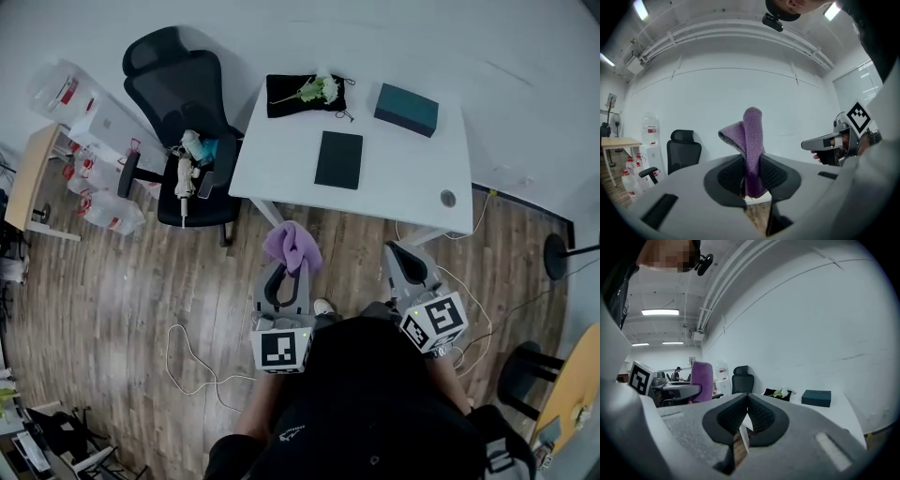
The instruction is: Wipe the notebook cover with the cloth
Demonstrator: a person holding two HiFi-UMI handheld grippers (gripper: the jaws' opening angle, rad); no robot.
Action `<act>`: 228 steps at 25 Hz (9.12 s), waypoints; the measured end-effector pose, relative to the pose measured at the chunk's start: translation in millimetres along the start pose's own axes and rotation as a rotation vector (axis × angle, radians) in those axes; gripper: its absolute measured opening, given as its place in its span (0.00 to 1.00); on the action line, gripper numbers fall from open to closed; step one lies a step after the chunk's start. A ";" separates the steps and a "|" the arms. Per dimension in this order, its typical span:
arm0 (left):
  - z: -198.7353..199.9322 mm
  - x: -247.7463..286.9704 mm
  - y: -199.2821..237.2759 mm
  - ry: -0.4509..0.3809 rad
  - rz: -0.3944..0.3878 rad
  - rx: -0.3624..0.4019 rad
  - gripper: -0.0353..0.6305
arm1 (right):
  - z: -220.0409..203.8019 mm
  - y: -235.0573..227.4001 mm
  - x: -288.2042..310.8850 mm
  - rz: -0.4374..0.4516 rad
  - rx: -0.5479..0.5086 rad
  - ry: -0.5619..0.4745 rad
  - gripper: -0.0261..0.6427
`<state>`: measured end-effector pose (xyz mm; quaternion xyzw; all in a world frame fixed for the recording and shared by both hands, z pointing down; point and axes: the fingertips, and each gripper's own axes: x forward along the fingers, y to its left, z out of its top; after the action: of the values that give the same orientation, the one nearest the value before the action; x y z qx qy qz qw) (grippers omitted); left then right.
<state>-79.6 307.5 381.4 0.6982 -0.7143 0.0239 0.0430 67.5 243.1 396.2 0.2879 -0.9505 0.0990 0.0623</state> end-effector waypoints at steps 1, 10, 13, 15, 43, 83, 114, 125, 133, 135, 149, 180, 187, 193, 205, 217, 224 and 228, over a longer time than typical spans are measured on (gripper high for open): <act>-1.3 1.3 2.7 0.005 -0.007 0.001 0.18 | 0.4 -1.9 0.7 -0.013 0.012 -0.004 0.05; -13.3 30.2 24.3 0.057 -0.052 -0.019 0.18 | 3.0 -15.4 20.4 -0.064 0.028 0.010 0.05; -13.6 41.9 29.8 0.065 -0.057 -0.015 0.18 | -1.3 -21.9 31.0 -0.070 0.048 0.022 0.05; -11.2 50.3 33.5 0.067 -0.047 -0.016 0.18 | -2.8 -28.9 40.1 -0.065 0.064 0.029 0.05; 1.7 284.8 33.9 0.137 0.017 0.015 0.18 | 48.8 -197.3 212.7 0.137 0.021 0.063 0.05; -175.4 480.2 15.0 0.614 -0.518 -0.069 0.18 | 25.6 -259.0 227.6 -0.423 0.147 0.147 0.05; -291.1 526.8 -0.4 0.919 -0.530 -0.044 0.18 | 1.7 -257.7 212.6 -0.559 0.209 0.182 0.05; -307.0 529.4 2.1 0.965 -0.498 0.002 0.18 | -1.0 -257.0 216.2 -0.547 0.213 0.178 0.05; -306.8 526.5 6.2 0.967 -0.499 0.026 0.18 | 0.4 -251.7 223.8 -0.522 0.199 0.180 0.05; -306.4 525.5 7.5 0.971 -0.501 0.031 0.18 | 2.1 -251.9 224.6 -0.516 0.198 0.181 0.05; -305.9 523.1 27.7 0.983 -0.483 0.019 0.18 | 2.5 -252.9 234.2 -0.490 0.201 0.183 0.05; -299.7 511.4 97.4 0.965 -0.339 0.015 0.18 | 7.2 -238.1 253.7 -0.440 0.182 0.182 0.05; -303.0 509.1 106.1 0.979 -0.327 0.028 0.18 | 6.8 -235.6 259.1 -0.421 0.165 0.193 0.05; -302.5 507.2 113.8 0.983 -0.314 0.030 0.18 | 9.0 -234.8 259.2 -0.417 0.155 0.193 0.05; -278.3 497.1 131.2 0.954 -0.289 0.049 0.18 | 7.7 -233.7 259.0 -0.413 0.163 0.192 0.05; -249.2 484.5 52.2 0.887 -0.483 0.024 0.18 | 3.0 -231.4 259.1 -0.406 0.166 0.190 0.05; -255.7 472.3 11.7 0.923 -0.556 0.004 0.18 | 2.5 -236.1 252.4 -0.425 0.172 0.192 0.05; -265.1 466.6 -2.3 0.960 -0.567 -0.029 0.18 | 1.3 -237.7 249.9 -0.434 0.179 0.198 0.05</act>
<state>-79.9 -132.1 689.4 0.7730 -0.3989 0.3168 0.3780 -6.1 -84.5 475.1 0.4785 -0.8432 0.1949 0.1489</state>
